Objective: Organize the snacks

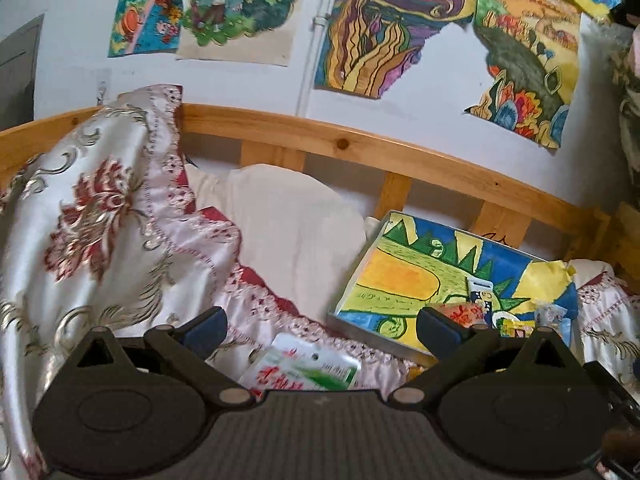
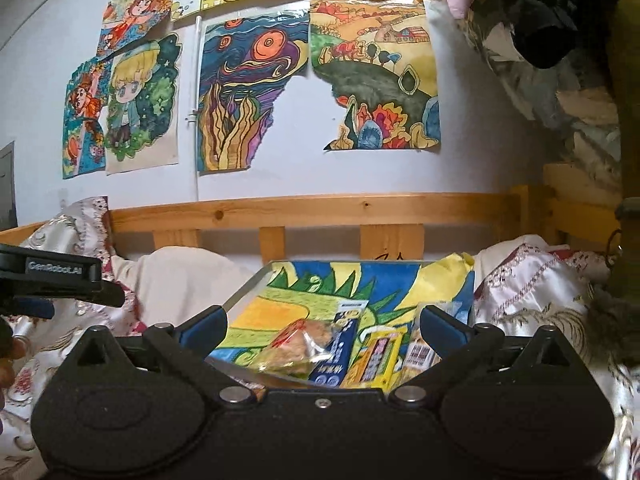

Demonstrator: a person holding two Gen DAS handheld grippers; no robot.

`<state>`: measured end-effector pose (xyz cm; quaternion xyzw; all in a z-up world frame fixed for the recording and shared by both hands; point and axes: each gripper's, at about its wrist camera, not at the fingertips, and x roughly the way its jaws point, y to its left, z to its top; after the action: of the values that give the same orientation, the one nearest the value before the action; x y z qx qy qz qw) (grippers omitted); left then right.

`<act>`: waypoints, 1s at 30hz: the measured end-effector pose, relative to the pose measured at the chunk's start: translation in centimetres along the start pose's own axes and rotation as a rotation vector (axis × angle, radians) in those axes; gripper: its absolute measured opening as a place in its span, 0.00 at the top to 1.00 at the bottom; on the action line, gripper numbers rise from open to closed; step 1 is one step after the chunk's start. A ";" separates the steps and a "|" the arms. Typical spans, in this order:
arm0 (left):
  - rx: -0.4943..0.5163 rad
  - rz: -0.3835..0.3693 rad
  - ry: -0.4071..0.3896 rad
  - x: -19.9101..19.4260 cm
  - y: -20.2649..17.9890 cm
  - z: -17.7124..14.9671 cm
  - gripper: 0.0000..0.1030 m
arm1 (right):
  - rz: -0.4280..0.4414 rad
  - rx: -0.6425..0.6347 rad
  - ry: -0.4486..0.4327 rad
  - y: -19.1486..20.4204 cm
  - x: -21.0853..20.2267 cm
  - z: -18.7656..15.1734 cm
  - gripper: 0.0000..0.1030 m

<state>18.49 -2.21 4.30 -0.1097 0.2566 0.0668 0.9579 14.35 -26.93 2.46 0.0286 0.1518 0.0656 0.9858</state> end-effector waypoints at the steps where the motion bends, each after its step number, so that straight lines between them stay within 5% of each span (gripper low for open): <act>1: -0.002 0.000 -0.007 -0.4 0.3 -0.3 0.01 | -0.002 0.006 0.006 0.1 -0.4 -0.2 0.01; 11: -0.011 -0.008 0.025 -3.7 2.6 -3.8 0.01 | -0.063 0.123 0.081 1.0 -4.3 -2.1 0.01; 21: 0.036 0.027 -0.047 -6.9 4.2 -5.7 0.01 | -0.135 0.212 0.145 1.3 -6.9 -3.9 0.01; 30: 0.128 0.034 -0.062 -8.0 4.2 -7.3 0.01 | -0.138 0.135 0.168 3.1 -8.4 -4.6 0.01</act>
<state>7.39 -0.49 1.46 -0.0416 0.2325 0.0698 0.9692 4.61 -24.87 0.80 0.0785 0.2393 -0.0107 0.9677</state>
